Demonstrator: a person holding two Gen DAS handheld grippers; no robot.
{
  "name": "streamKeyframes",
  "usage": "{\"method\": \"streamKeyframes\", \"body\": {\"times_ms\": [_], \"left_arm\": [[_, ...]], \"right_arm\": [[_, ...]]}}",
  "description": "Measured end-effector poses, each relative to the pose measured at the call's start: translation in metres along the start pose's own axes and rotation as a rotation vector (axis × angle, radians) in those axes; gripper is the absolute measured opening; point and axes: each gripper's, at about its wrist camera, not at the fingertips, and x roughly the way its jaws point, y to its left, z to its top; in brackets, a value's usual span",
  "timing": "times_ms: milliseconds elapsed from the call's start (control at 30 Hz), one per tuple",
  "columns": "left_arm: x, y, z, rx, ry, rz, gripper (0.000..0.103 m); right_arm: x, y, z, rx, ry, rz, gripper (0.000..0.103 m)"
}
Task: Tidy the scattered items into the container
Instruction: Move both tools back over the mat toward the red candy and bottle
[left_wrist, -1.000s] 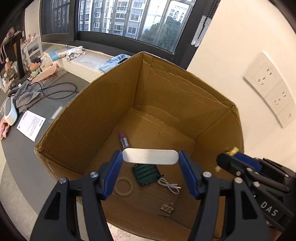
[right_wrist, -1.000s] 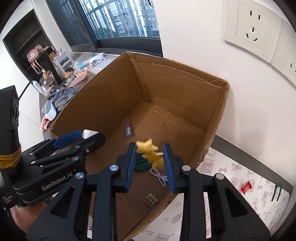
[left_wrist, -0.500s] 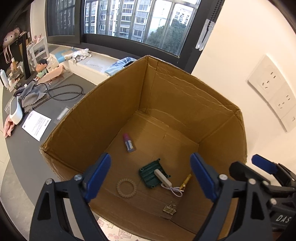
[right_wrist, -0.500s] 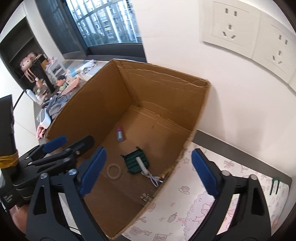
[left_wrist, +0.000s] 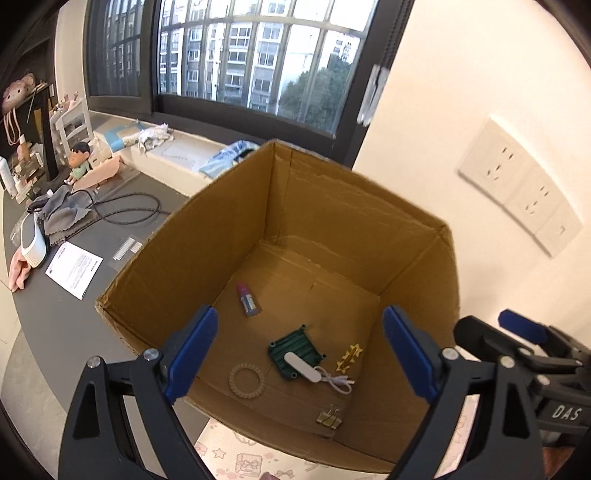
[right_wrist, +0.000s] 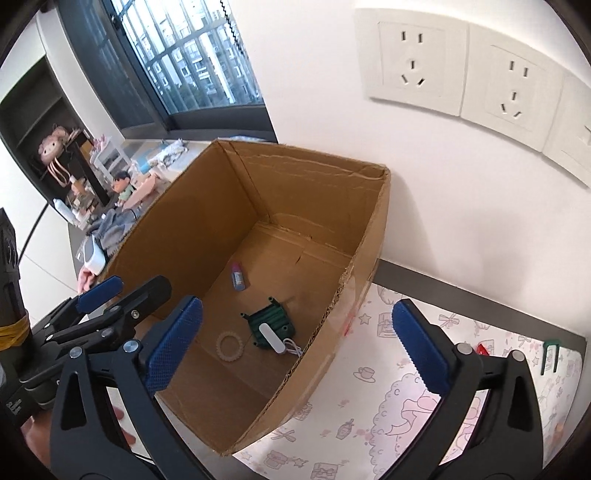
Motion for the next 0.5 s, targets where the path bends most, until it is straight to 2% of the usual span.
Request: {"method": "streamKeyframes", "body": {"times_ms": [167, 300, 500], "left_arm": [[-0.007, -0.005, -0.004, 0.034, -0.028, -0.030, 0.090], [-0.008, -0.016, -0.006, 0.072, -0.003, -0.012, 0.090], [-0.012, -0.037, -0.008, 0.115, 0.016, -0.022, 0.090]], "right_arm": [[-0.009, -0.002, -0.006, 0.023, -0.015, -0.008, 0.103], [-0.016, -0.008, -0.014, 0.047, -0.019, -0.016, 0.103], [-0.029, -0.022, -0.020, 0.070, -0.040, -0.018, 0.103]]}}
